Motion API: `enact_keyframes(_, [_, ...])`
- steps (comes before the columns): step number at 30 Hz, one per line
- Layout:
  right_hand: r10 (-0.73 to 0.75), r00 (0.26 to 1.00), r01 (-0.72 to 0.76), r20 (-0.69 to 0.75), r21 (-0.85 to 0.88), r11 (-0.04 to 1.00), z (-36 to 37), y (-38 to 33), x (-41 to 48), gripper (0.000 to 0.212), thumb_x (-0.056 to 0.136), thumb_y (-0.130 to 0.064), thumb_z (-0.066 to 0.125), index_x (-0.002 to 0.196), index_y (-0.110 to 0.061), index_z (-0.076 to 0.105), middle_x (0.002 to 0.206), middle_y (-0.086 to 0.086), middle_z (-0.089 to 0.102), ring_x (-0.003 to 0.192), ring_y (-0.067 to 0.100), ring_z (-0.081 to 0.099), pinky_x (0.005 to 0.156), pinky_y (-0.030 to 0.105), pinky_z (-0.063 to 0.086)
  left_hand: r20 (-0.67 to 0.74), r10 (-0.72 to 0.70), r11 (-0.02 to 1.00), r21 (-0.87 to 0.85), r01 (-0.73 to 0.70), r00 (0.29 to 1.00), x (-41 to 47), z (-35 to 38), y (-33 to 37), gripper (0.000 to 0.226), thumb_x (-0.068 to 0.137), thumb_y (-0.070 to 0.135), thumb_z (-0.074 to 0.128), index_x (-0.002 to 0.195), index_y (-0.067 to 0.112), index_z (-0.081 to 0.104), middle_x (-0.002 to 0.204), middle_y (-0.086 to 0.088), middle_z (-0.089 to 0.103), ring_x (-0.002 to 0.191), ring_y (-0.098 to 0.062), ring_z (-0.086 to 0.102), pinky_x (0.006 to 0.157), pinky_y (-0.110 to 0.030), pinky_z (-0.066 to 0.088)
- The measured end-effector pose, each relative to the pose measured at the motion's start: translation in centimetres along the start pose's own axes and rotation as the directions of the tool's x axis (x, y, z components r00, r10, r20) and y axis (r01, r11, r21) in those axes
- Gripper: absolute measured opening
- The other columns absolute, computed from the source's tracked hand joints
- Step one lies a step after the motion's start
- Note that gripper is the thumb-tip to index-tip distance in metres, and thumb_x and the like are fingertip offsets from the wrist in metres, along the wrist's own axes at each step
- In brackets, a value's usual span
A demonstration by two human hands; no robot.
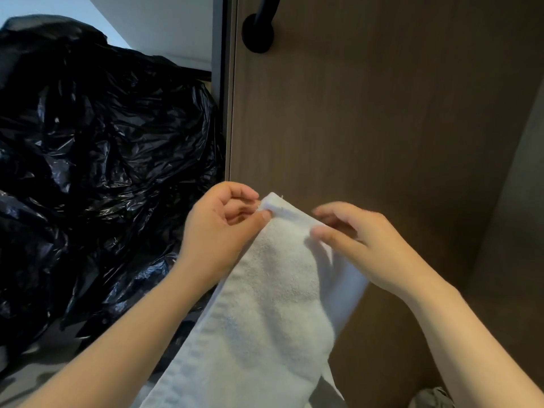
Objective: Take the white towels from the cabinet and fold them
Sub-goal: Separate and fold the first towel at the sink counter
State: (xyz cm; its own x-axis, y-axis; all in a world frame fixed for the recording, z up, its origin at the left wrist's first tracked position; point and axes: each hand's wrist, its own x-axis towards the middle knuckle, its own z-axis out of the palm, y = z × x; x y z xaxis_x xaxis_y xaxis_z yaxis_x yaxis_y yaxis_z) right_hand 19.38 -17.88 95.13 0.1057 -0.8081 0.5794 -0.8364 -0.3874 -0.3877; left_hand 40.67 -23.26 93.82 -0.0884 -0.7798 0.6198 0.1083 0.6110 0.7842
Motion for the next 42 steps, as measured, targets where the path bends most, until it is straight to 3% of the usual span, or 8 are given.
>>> enact_keyframes(7, [-0.09, 0.992, 0.098, -0.092, 0.091, 0.991, 1.7, -2.2, 1.3, 0.012, 0.096, -0.037, 0.058, 0.096, -0.03, 0.068, 0.083, -0.017, 0.065, 0.087, 0.007, 0.062, 0.068, 0.016, 0.047, 0.032, -0.002, 0.999, 0.033, 0.001, 0.999, -1.0, 2.1, -0.5, 0.014, 0.078, 0.008, 0.077, 0.086, 0.008, 0.065, 0.078, -0.01, 0.072, 0.066, -0.009, 0.063, 0.063, -0.017, 0.051])
enact_keyframes(13, [-0.032, 0.979, 0.055, -0.2, 0.112, 0.992, 2.7, -1.6, 0.9, 0.013, 0.099, -0.028, 0.053, 0.094, -0.02, 0.063, 0.085, -0.013, 0.061, 0.087, 0.009, 0.058, 0.072, 0.018, 0.047, 0.164, -0.079, 0.977, 0.211, 0.044, 0.983, -2.6, 0.9, -2.2, 0.011, 0.079, 0.016, 0.077, 0.084, 0.017, 0.068, 0.082, -0.003, 0.071, 0.069, -0.014, 0.065, 0.069, -0.024, 0.054])
enact_keyframes(19, [-0.031, 0.999, 0.035, -0.039, 0.102, 0.994, 2.3, -1.8, 0.5, 0.027, 0.097, -0.035, 0.056, 0.091, -0.013, 0.069, 0.08, 0.002, 0.064, 0.08, 0.018, 0.059, 0.072, 0.039, 0.051, 0.106, -0.083, 0.983, 0.174, 0.064, 0.991, -3.6, 0.3, -3.3, 0.011, 0.077, 0.015, 0.08, 0.077, 0.014, 0.068, 0.064, 0.0, 0.064, 0.058, -0.008, 0.054, 0.06, -0.023, 0.05])
enact_keyframes(26, [-0.005, 0.988, 0.026, -0.155, 0.131, 0.991, 2.1, -2.0, -0.1, 0.019, 0.097, -0.032, 0.056, 0.095, -0.018, 0.069, 0.09, -0.009, 0.067, 0.092, 0.008, 0.059, 0.077, 0.022, 0.049, 0.147, -0.099, 0.988, 0.13, 0.08, 0.984, -4.3, 0.3, -3.2, 0.014, 0.077, 0.015, 0.079, 0.088, 0.018, 0.071, 0.084, -0.002, 0.074, 0.078, -0.018, 0.07, 0.074, -0.027, 0.059])
enact_keyframes(29, [0.002, 0.984, 0.024, -0.176, 0.144, 0.989, 2.2, -1.9, -0.3, 0.017, 0.097, -0.03, 0.056, 0.095, -0.02, 0.069, 0.091, -0.011, 0.066, 0.092, 0.006, 0.059, 0.075, 0.014, 0.046, 0.231, -0.111, 0.976, 0.209, 0.062, 0.967, -4.9, 0.0, -4.3, 0.018, 0.082, 0.027, 0.075, 0.078, 0.009, 0.072, 0.073, -0.011, 0.069, 0.063, -0.026, 0.06, 0.062, -0.033, 0.053])
enact_keyframes(34, [0.013, 0.971, 0.008, -0.238, 0.087, 0.996, 2.6, -1.1, -0.3, 0.017, 0.098, -0.033, 0.053, 0.096, -0.021, 0.065, 0.092, -0.017, 0.062, 0.094, 0.001, 0.056, 0.076, 0.008, 0.045, 0.323, -0.15, 0.951, 0.307, 0.047, 0.934, -5.7, -0.9, -6.6, 0.05, 0.085, 0.041, 0.067, 0.071, -0.006, 0.061, 0.059, -0.006, 0.046, 0.054, -0.011, 0.04, 0.053, -0.021, 0.034])
enact_keyframes(39, [0.052, 0.945, -0.045, -0.323, 0.031, 0.999, 2.8, 0.1, 0.1, 0.011, 0.1, -0.033, 0.052, 0.097, -0.026, 0.061, 0.093, -0.022, 0.057, 0.097, -0.004, 0.052, 0.075, 0.0, 0.04, 0.389, -0.21, 0.894, 0.448, 0.015, 0.897, -6.9, -2.1, -9.2, 0.068, 0.082, 0.067, 0.052, 0.074, 0.0, 0.057, 0.062, -0.002, 0.047, 0.054, -0.004, 0.042, 0.056, -0.021, 0.036])
enact_keyframes(42, [0.07, 0.943, -0.062, -0.325, 0.035, 0.997, 2.7, 0.7, 0.0, 0.012, 0.1, -0.03, 0.052, 0.096, -0.023, 0.061, 0.092, -0.023, 0.056, 0.097, -0.004, 0.051, 0.074, 0.0, 0.04, 0.404, -0.278, 0.858, 0.512, 0.036, 0.872, -7.9, -2.6, -10.6, 0.062, 0.087, 0.064, 0.041, 0.081, 0.005, 0.057, 0.077, -0.003, 0.054, 0.064, -0.005, 0.049, 0.063, -0.019, 0.041])
